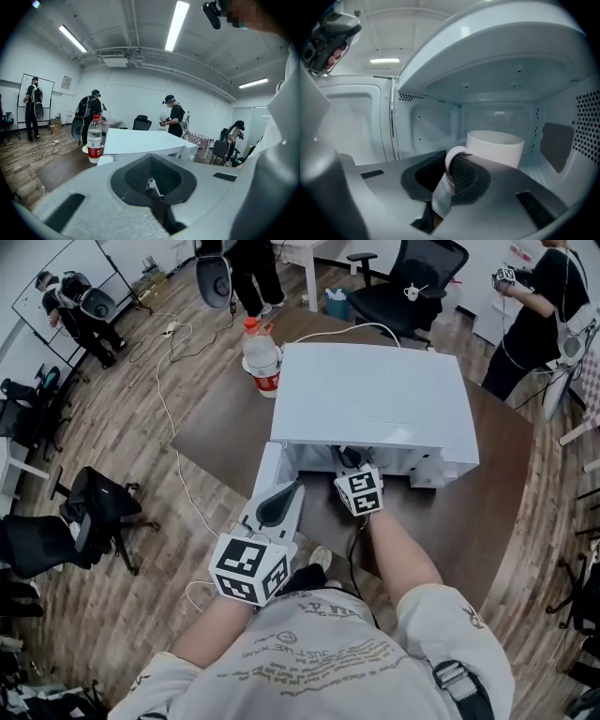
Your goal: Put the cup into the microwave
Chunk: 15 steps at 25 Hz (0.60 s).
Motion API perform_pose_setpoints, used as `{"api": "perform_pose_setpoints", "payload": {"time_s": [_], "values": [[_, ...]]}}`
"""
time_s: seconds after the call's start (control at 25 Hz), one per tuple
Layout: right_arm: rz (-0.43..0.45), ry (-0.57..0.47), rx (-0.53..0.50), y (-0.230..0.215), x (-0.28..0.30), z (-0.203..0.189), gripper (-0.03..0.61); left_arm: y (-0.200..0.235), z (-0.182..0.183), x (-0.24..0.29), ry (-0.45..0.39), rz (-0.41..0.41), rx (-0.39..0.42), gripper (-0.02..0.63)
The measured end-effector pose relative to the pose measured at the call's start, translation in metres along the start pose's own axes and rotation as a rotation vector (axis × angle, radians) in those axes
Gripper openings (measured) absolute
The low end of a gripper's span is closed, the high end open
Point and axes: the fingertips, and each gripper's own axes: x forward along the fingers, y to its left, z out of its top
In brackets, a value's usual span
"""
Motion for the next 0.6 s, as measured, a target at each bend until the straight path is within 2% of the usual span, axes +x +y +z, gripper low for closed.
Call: {"api": "perform_pose_setpoints", "payload": {"time_s": [0.12,0.28,0.6], "values": [[0.012,-0.003,0.009,0.002,-0.003,-0.003,0.031,0.0,-0.001,0.002,0.009,0.001,0.003,0.014],[0.027,0.016,0.026,0.005,-0.005,-0.006,0.12,0.0,-0.002,0.007,0.018,-0.006,0.009,0.014],[-0.043,0.075,0.031,-0.005,-0.025,-0.022,0.126,-0.006,-0.001,0.012,0.01,-0.036,0.0,0.014]]}}
